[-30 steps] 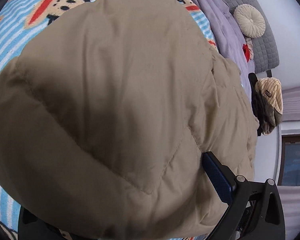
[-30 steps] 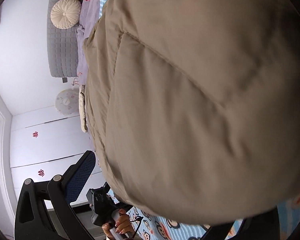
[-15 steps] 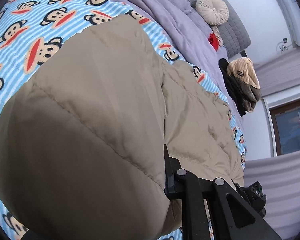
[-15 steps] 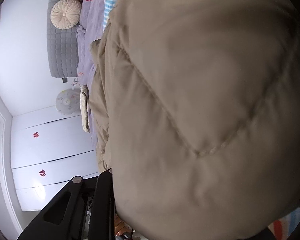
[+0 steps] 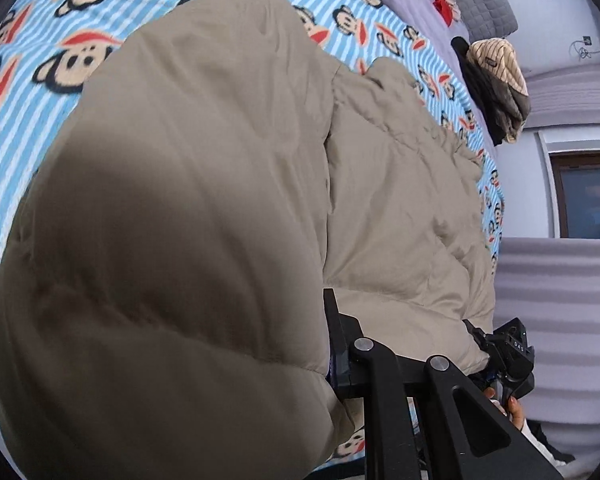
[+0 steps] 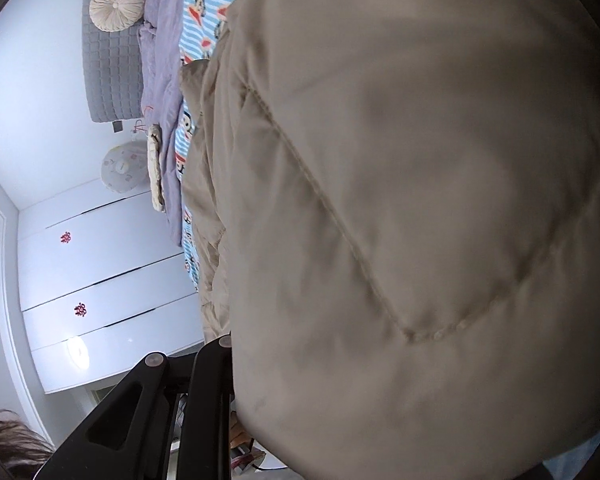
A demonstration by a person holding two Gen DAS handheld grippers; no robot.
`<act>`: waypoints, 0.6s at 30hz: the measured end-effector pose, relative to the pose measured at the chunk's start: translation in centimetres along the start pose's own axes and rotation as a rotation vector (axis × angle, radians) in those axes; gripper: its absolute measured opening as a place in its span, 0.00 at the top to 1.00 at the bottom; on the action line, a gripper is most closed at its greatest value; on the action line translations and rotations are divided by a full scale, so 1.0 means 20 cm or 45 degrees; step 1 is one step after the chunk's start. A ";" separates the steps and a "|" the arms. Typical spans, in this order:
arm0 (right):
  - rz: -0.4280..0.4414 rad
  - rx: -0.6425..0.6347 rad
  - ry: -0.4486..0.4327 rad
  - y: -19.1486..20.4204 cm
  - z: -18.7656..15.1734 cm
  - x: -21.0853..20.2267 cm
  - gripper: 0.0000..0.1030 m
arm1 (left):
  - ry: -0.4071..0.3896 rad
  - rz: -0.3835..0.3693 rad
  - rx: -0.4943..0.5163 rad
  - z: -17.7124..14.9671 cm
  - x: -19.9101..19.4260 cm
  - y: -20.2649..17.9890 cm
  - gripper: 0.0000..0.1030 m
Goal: Fold large clothes
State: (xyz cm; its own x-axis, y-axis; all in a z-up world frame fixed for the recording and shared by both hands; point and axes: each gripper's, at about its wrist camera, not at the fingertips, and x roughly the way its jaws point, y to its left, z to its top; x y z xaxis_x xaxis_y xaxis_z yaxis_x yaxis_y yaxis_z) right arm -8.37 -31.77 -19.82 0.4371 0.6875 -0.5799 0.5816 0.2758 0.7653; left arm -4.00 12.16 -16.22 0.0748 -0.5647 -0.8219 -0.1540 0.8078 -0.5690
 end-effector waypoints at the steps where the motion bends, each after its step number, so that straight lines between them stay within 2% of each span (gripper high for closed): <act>1: -0.025 0.024 -0.002 -0.04 -0.02 0.01 0.74 | 0.004 0.037 -0.004 -0.03 0.02 0.02 0.76; 3: -0.053 0.069 -0.007 -0.09 0.00 0.04 0.68 | 0.017 0.127 -0.037 -0.04 0.07 0.07 0.51; 4: -0.077 0.085 -0.010 -0.09 0.01 0.05 0.65 | 0.018 0.169 -0.050 -0.04 0.07 0.07 0.46; 5: -0.107 0.088 -0.009 -0.07 0.03 0.08 0.59 | 0.022 0.185 -0.052 -0.05 0.06 0.08 0.44; 7: -0.160 0.060 0.017 0.00 0.04 0.08 0.56 | 0.036 0.219 -0.025 -0.06 0.02 0.06 0.44; 10: -0.233 -0.002 0.059 0.08 0.02 0.04 0.50 | 0.043 0.277 0.083 -0.08 -0.09 -0.02 0.44; 13: -0.255 -0.066 0.112 0.16 -0.03 -0.01 0.45 | 0.027 0.309 0.192 -0.12 -0.26 -0.06 0.44; 18: -0.270 -0.213 0.169 0.30 -0.09 -0.09 0.44 | -0.058 0.348 0.218 -0.13 -0.48 -0.05 0.44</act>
State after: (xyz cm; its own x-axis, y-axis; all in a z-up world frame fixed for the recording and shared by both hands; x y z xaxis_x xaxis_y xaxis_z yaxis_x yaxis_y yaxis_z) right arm -7.01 -30.15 -13.70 0.2183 0.6815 -0.6985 0.5244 0.5217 0.6729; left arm -7.05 16.33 -7.80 0.0983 -0.3176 -0.9431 -0.0070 0.9475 -0.3198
